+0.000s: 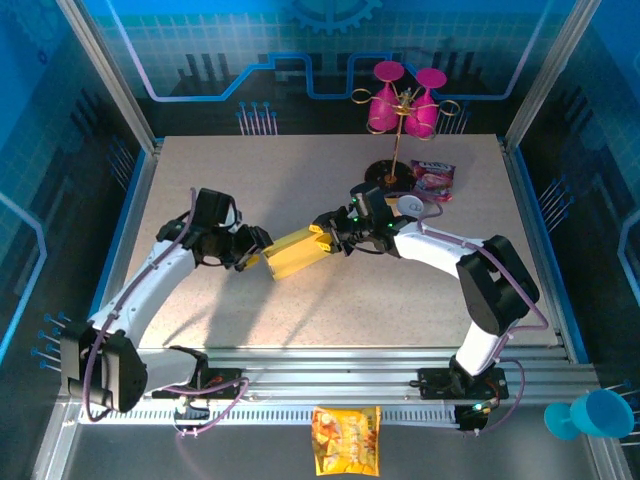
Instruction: Fold the paper box
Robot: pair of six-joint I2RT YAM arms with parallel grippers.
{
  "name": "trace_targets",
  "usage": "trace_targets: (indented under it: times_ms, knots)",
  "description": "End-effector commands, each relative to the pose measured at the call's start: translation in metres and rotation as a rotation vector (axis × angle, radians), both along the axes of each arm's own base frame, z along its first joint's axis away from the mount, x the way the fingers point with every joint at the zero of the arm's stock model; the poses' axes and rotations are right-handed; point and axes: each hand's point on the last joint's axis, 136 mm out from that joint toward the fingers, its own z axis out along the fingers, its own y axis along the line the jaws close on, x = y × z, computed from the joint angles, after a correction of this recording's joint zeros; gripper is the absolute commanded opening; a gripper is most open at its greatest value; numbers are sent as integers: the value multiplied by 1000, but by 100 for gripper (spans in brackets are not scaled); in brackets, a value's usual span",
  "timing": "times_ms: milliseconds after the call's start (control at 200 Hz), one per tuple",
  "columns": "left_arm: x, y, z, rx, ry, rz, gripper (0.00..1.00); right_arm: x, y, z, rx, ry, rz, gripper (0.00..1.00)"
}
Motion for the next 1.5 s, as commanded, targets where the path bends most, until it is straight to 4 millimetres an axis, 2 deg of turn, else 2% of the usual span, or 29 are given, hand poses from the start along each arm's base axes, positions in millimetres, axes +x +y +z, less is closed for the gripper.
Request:
trace_targets:
  times_ms: [0, 195, 375, 605, 891, 1171, 1386, 1496]
  knots:
    - [11, -7, 11, -109, -43, 46, 47, -11, -16, -32, -75, 94, -22, 37]
    - [13, 2, -1, -131, -29, 99, 41, -10, -17, -31, -71, 91, -25, 36]
    - [17, 6, -3, -175, -43, 135, 30, -10, -17, -32, -72, 90, -24, 35]
    - [11, 2, -10, -205, -30, 128, 27, -10, -18, -33, -69, 92, -26, 34]
    - [-3, 2, -26, -221, -4, 127, 10, -10, -19, -36, -71, 96, -25, 33]
    - [-18, 4, -42, -192, 31, 107, 9, -11, -23, -43, -77, 104, -24, 29]
    - [-28, 6, -53, -151, 54, 67, 4, -16, -29, -56, -107, 118, -1, 15]
    - [-29, 7, -54, -140, 55, 61, 5, -20, -35, -64, -120, 129, 0, 14]
